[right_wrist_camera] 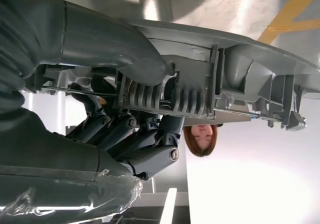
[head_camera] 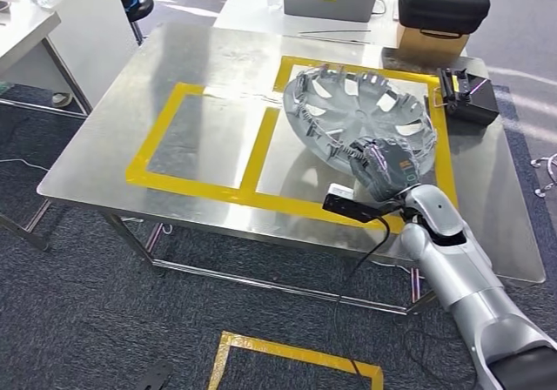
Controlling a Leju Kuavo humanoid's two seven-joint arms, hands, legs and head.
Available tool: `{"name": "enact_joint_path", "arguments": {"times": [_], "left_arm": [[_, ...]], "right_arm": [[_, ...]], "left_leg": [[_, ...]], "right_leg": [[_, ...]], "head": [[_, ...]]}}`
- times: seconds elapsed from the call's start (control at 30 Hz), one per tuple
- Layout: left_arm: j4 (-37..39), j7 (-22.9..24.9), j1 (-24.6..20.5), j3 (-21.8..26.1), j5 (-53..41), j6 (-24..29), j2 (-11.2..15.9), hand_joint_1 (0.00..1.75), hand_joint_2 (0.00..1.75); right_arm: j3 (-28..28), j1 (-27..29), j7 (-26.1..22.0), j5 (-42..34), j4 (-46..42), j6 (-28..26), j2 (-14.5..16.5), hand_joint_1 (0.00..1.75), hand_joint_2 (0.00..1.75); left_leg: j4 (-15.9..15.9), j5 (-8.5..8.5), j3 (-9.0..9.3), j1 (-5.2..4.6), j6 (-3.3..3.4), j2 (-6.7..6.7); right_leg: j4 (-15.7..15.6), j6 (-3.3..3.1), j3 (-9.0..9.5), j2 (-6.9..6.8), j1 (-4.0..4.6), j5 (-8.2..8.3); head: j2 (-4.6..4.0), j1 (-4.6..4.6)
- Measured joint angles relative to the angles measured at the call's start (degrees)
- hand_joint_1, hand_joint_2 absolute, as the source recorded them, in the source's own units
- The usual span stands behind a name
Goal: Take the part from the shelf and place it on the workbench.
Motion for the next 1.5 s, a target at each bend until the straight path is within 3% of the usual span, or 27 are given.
{"name": "enact_joint_path", "arguments": {"times": [0.1, 0.23, 0.27, 0.33, 0.43, 0.5, 1.03, 1.5], "left_arm": [[0.0, -0.3, 0.0, 0.0, 0.1, 0.0, 0.0, 0.00, 1.75], [0.0, -0.9, 0.0, 0.0, 0.2, -0.1, 0.0, 0.00, 1.75], [0.0, -1.0, 0.0, 0.0, 0.2, -0.1, 0.0, 0.00, 1.75], [0.0, -1.0, 0.0, 0.0, 0.1, -0.2, 0.0, 0.00, 1.75], [0.0, -1.0, 0.0, 0.0, 0.1, -0.3, 0.0, 0.00, 1.75], [0.0, -1.0, 0.0, 0.0, 0.0, -0.4, 0.0, 0.00, 1.75], [0.0, -0.8, -0.4, -0.2, -1.3, -0.7, 0.0, 0.00, 1.75], [0.0, -0.3, -0.4, -0.2, -1.3, -0.7, 0.0, 0.00, 1.75]], "right_arm": [[-0.1, -0.3, 0.6, 0.7, 0.4, 0.0, 0.0, 1.75, 1.75], [-0.4, -0.5, 0.8, 0.8, 1.4, -0.1, -0.2, 1.75, 1.75], [-0.4, -0.5, 0.8, 0.8, 1.6, -0.1, -0.2, 1.75, 1.75], [-0.4, -0.5, 0.8, 0.9, 2.1, -0.1, -0.2, 1.75, 1.75], [-0.4, -0.6, 1.1, 1.7, 2.7, 0.0, -0.2, 1.75, 1.75], [-0.4, -1.0, 1.6, 2.4, 3.4, 0.0, -0.3, 1.75, 1.75], [-0.4, -10.7, 4.6, 6.7, 19.6, -0.9, -0.4, 1.75, 1.75], [-0.6, -12.2, 3.6, 6.4, 27.1, -3.2, -0.4, 1.75, 1.75]], "left_leg": [[-0.4, 0.15, 0.24, -0.09, -0.58, 0.02], [-1.0, 0.48, 0.51, -0.29, 1.34, 0.07], [-1.1, 0.54, 0.51, -0.29, 1.43, 0.12], [-1.3, 0.62, 0.56, -0.25, 1.18, 0.22], [-1.6, 0.74, 0.54, -0.10, -0.30, 0.23], [-1.7, 0.78, 0.49, -0.04, -0.92, 0.23], [-1.6, 0.97, 0.43, -0.32, -0.74, 0.21], [-1.6, 0.96, 0.43, -0.32, -0.72, 0.18]], "right_leg": [[-0.5, -0.68, 0.25, 0.11, 0.13, -0.29], [-0.8, -0.76, 0.39, 0.24, -0.07, -0.09], [-0.8, -0.80, 0.34, 0.31, -0.03, -0.08], [-0.8, -0.92, 0.27, 0.39, 0.06, -0.07], [-0.8, -1.07, 0.12, 0.36, 0.15, -0.05], [-0.8, -1.16, 0.05, 0.33, 0.16, 0.01], [-1.1, -0.80, 0.23, 0.23, -0.16, 0.43], [-1.1, -0.80, 0.25, 0.20, -0.15, 0.42]], "head": [[0.00, -0.09], [0.00, -0.66], [0.00, -0.64], [0.00, -0.65], [0.00, -0.63], [0.00, -0.62], [0.00, -0.60], [0.00, -0.60]]}}
